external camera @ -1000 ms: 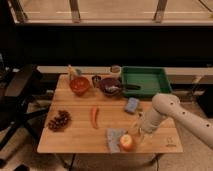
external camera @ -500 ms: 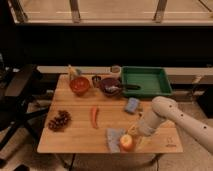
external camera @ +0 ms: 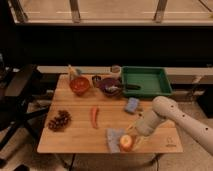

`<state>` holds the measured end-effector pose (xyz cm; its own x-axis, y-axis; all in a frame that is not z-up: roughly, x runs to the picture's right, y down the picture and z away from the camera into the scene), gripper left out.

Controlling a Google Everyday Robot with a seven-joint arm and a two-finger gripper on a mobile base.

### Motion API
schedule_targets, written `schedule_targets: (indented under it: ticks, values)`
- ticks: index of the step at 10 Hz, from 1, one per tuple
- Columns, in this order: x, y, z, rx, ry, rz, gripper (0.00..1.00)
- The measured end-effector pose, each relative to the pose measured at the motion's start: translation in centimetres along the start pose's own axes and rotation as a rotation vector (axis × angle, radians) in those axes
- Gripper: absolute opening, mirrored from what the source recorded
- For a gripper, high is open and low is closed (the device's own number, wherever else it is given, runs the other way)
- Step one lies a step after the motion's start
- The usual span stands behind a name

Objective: Place apple in metal cup

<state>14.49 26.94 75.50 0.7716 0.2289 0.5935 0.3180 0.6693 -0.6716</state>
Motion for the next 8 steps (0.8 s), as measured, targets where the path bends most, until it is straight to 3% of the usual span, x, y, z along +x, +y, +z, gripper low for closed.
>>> schedule_targets:
  ticks: [5,7,8]
  values:
    - [-1.6,-0.8,1.1,0.010,-0.067,-0.030,0.65]
    - [-1.5,-1.1,1.3,0.015,-0.070,-0.032,0.65]
    - [-1.5,-1.0,1.3,0.018,-0.064,-0.038,0.60]
